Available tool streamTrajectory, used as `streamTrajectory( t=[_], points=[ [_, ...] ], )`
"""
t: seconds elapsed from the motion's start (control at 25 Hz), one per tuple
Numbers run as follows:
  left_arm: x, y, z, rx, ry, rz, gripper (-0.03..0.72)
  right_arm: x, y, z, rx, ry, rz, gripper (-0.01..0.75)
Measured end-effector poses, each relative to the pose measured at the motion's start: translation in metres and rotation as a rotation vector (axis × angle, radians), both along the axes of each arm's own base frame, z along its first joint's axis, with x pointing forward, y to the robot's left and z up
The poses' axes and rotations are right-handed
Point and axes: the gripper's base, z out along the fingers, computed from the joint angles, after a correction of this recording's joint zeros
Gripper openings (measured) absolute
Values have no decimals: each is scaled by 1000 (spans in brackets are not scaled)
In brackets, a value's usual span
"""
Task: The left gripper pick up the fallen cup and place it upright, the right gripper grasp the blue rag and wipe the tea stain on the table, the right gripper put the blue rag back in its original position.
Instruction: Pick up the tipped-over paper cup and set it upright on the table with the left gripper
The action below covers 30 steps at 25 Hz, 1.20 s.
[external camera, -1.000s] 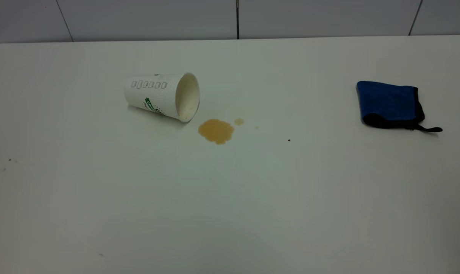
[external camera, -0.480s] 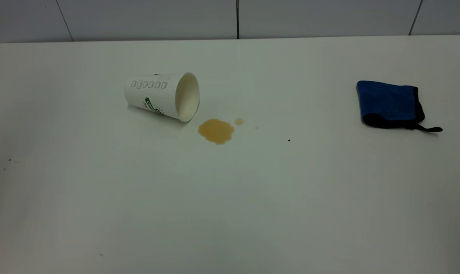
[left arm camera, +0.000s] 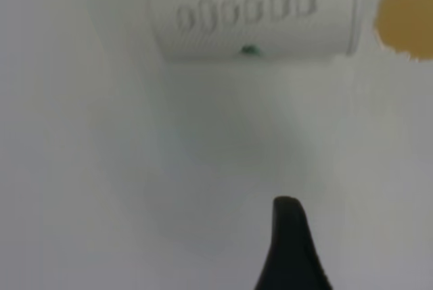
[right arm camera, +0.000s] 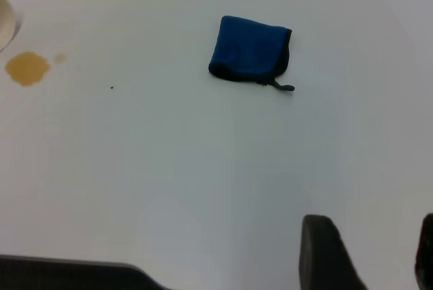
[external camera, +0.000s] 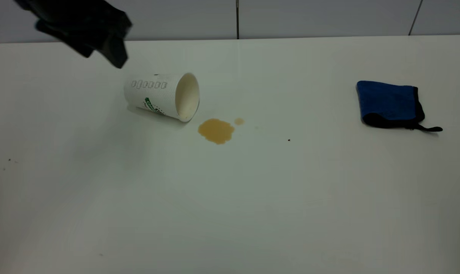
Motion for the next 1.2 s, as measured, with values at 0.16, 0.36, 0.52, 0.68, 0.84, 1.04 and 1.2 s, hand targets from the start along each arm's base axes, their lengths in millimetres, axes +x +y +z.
streamTrajectory(
  t=[0.16, 0.36, 0.52, 0.68, 0.84, 1.04, 1.2],
  points=[
    [28, -42, -17, 81, -23, -45, 564, 0, 0, 0, 0, 0, 0, 364],
    [53, -78, -46, 241, -76, -15, 564, 0, 0, 0, 0, 0, 0, 364],
    [60, -101, -68, 313, -134, -24, 564, 0, 0, 0, 0, 0, 0, 364],
    [58, -112, -89, 344, -153, -22, 564, 0, 0, 0, 0, 0, 0, 364],
    [62, -110, -97, 355, -206, 53, 564, 0, 0, 0, -1, 0, 0, 364],
    [65, -107, -100, 377, -246, 77, 564, 0, 0, 0, -1, 0, 0, 364],
    [63, -104, -115, 424, -224, 74, 564, 0, 0, 0, -1, 0, 0, 364]
  ],
)
